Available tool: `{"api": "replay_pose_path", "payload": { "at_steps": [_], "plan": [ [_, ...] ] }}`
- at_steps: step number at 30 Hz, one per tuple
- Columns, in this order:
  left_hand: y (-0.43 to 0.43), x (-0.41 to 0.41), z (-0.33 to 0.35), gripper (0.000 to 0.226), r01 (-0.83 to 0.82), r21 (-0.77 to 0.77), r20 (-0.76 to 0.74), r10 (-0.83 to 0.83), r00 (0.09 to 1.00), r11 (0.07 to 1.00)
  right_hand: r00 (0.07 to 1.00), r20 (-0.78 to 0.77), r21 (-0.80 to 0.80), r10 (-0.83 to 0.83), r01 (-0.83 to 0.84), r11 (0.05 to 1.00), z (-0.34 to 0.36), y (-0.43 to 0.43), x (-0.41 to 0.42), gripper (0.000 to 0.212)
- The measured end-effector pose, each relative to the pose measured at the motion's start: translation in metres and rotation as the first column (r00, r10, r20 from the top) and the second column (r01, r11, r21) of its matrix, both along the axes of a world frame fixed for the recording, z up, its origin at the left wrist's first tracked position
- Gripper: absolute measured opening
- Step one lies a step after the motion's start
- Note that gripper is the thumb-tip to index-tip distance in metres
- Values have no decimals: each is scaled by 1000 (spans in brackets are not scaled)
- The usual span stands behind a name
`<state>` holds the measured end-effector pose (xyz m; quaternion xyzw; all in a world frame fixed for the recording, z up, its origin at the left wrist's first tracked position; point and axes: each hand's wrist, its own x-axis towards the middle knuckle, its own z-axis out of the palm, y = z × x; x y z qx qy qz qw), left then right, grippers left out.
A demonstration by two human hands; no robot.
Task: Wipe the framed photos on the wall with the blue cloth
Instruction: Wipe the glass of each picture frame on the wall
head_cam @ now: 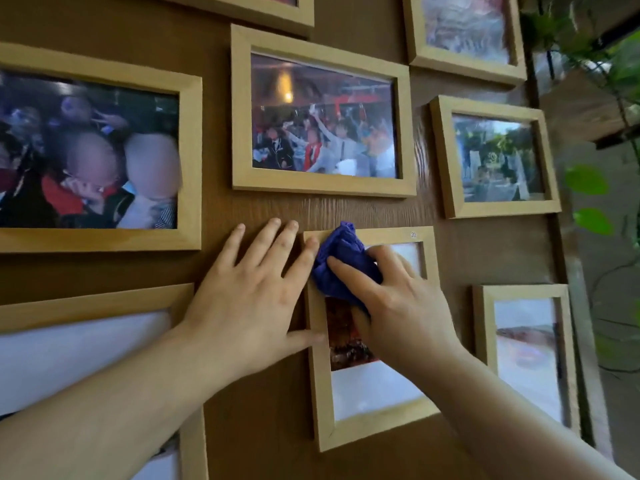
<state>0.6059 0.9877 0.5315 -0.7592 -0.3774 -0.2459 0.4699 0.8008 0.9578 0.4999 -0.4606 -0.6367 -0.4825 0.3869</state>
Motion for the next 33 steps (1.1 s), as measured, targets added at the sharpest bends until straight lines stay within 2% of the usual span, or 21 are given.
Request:
{"api": "replay_pose_path", "payload": {
  "at_steps": [4, 11, 15, 19, 21, 25, 30, 33],
  "plan": [
    [-2, 2, -1, 110, -17, -2, -18, 16, 1000, 1000, 999, 4, 20, -51, 51, 999, -4, 1, 23, 41],
    [1, 2, -1, 112, -18, 16, -12, 18, 1000, 1000, 963, -183, -9, -196, 198, 980, -9, -8, 71, 43],
    [0, 4, -1, 113, -16, 31, -14, 16, 1000, 999, 979, -172, -14, -109, 109, 994, -11, -7, 52, 41],
    [-1, 4, -1, 111, -8, 39, -19, 9, 1000, 999, 998, -60, -47, -18, 15, 999, -25, 0, 9, 47],
    [0, 4, -1, 110, -3, 44, -18, 4, 1000, 999, 999, -51, -76, 3, -7, 997, -34, 2, -2, 47],
    [2, 3, -1, 110, -12, 61, -25, 13, 1000, 998, 994, -75, -40, -74, 71, 997, -39, -1, 21, 49],
    [3, 3, -2, 109, 4, 60, -17, -3, 1000, 998, 944, -261, -68, -201, 189, 980, -37, -12, 64, 52],
    [3, 3, -1, 110, 0, 62, -17, 1, 1000, 998, 969, -195, -72, -150, 138, 988, -48, -14, 54, 51]
  ]
}}
